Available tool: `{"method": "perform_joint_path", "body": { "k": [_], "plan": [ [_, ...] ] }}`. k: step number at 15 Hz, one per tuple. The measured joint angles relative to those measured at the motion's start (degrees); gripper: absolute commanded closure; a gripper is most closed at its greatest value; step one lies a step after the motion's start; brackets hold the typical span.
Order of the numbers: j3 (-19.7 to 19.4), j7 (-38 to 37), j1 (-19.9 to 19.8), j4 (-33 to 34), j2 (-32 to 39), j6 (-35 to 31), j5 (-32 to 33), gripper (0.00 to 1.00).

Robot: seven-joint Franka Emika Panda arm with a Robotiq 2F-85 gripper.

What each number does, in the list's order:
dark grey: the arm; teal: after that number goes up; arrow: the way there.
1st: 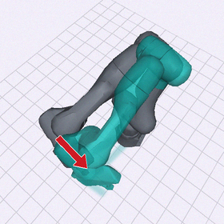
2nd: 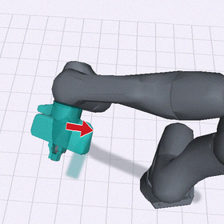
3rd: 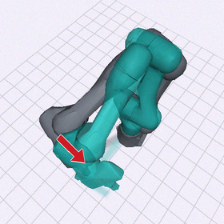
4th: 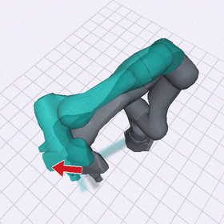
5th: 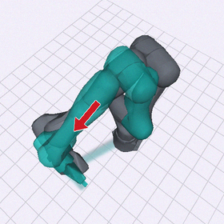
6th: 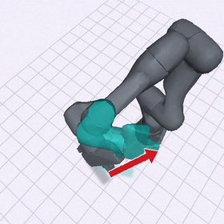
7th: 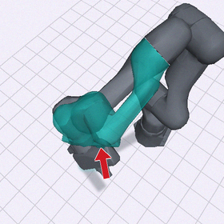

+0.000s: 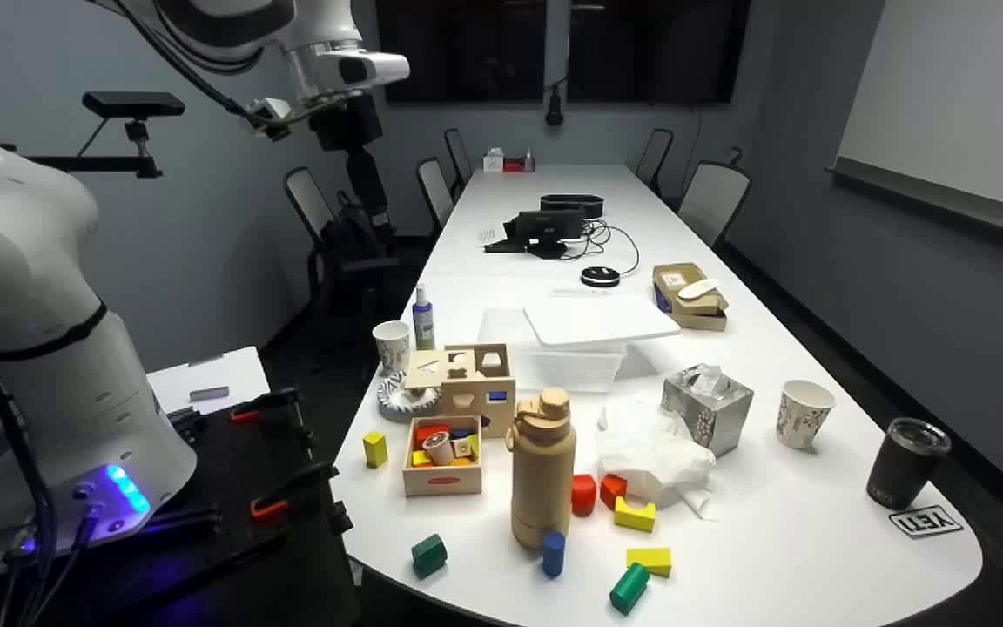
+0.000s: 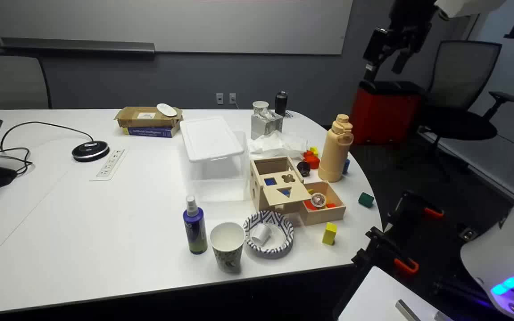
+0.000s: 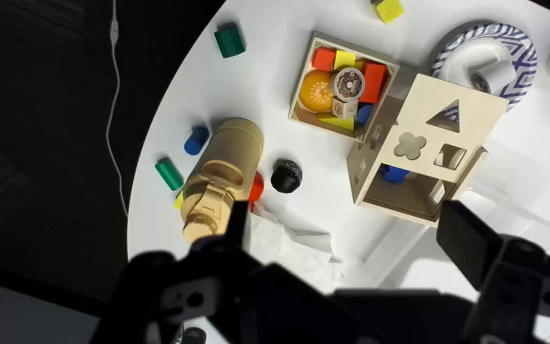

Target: Move the wooden box to the right

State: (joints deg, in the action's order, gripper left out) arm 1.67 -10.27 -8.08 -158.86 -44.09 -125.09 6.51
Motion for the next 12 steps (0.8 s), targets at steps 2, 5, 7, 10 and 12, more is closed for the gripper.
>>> {"method": "perform_joint_path", "body": {
  "k": [2,5,7,10,12],
  "plan": [
    [0.0,0.0,0.0,0.0,0.0,0.0,0.0,0.00],
    [0.0,0.0,0.0,0.0,0.0,0.0,0.0,0.00],
    [0.0,0.0,0.2,0.2,0.8,-1.5,-0.1,0.00],
    [0.3,-0.6,0.5,1.3,6.2,-8.3,-1.1,0.00],
    [0.7,-1.8,0.5,2.7,12.4,-13.7,-1.7,0.00]
  ]
}}
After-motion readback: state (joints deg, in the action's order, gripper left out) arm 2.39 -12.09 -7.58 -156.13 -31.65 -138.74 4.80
